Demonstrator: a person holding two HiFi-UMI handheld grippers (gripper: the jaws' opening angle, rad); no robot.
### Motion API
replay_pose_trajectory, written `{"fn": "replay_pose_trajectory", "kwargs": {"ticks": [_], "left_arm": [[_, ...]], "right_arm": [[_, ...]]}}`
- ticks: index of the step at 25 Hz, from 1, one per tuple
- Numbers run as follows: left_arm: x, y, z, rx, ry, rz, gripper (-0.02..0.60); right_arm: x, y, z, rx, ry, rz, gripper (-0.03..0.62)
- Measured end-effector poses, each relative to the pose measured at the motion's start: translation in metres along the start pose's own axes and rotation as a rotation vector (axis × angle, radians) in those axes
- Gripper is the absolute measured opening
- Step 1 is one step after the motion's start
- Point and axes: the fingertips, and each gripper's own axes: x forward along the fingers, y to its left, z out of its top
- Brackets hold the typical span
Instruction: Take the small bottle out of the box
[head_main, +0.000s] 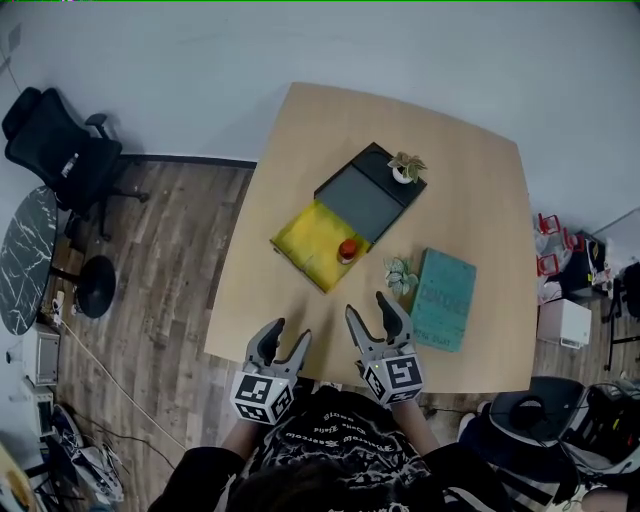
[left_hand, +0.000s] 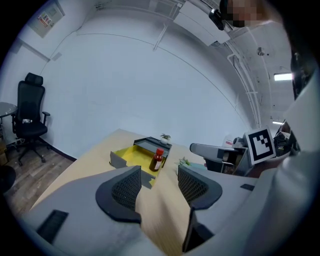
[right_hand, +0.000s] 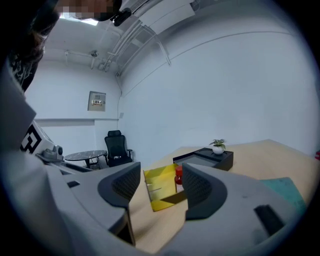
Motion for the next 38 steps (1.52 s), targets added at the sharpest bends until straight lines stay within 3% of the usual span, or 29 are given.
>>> {"fn": "replay_pose_trajectory", "kwargs": {"ticks": [15,23,38], "left_arm": [[0.001,0.038,0.016,0.012,0.008,0.035,0.235],[0.002,0.058,0.014,0.01,0.056,0.051,0.235],[0.021,0.087,0.02,0.031,0.114,0.072,0.235]], "right_arm": [[0.083,-0.028,0.021,-0.101,0.007,-0.014,0.265],[0.128,-0.043,-0.012,-0.129,0.111,-0.001,0.265],[0.171,-0.058,-0.048,-0.105,0.168,-0.044,0.245]]}}
